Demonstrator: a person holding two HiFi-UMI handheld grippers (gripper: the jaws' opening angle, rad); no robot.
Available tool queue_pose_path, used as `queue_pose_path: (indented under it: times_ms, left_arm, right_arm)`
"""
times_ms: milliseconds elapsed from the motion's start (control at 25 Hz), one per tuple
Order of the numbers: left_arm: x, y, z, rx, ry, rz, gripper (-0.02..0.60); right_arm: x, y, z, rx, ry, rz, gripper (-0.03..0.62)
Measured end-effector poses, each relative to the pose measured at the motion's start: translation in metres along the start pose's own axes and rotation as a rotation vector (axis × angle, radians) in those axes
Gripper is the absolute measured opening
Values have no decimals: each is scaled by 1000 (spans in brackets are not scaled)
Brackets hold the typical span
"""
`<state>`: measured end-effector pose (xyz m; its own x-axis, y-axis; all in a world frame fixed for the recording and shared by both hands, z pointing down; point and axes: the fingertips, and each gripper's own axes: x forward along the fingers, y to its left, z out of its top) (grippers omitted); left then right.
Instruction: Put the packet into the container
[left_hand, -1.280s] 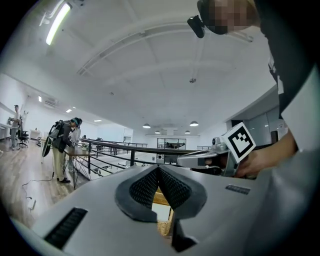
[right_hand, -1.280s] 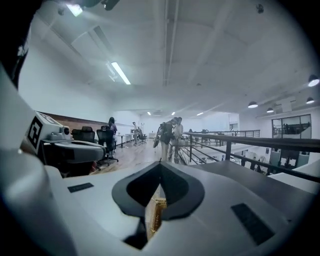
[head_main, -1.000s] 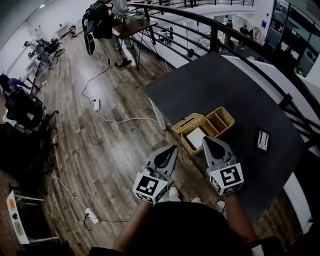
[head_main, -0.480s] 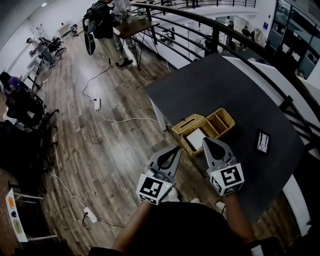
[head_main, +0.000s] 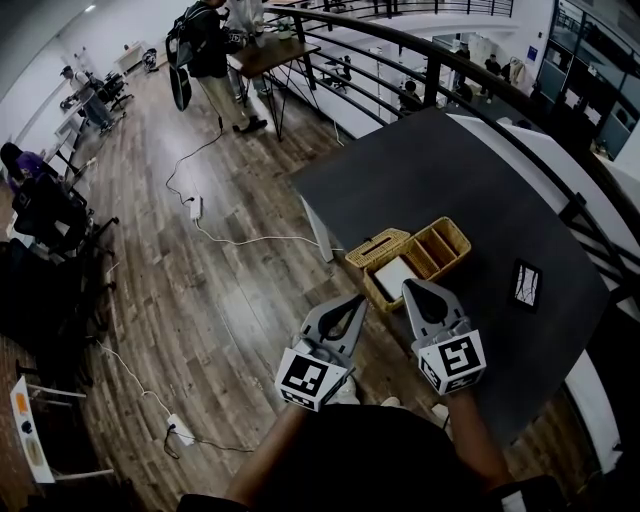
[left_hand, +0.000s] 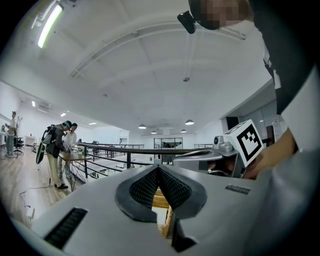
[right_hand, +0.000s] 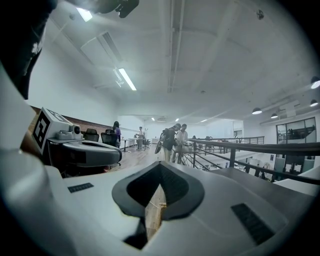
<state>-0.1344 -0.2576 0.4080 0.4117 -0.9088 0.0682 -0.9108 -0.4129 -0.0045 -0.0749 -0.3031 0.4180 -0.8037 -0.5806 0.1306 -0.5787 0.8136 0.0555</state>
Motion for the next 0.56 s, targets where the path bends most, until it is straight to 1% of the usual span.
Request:
queue_pose_path:
  times_ms: [200,360,560]
  left_arm:
    - [-2,0,-4,-1,10,2,6]
    - [1,-1,-5,4,16,1,6]
    - [-11,-6,-8,-2,11,-1,6]
  right_arm:
    - [-2,4,-1,-4,3,4,5]
    - [-1,2,3,27,2,-4,5]
    - [-8,15,-1,-21,-3,10,5]
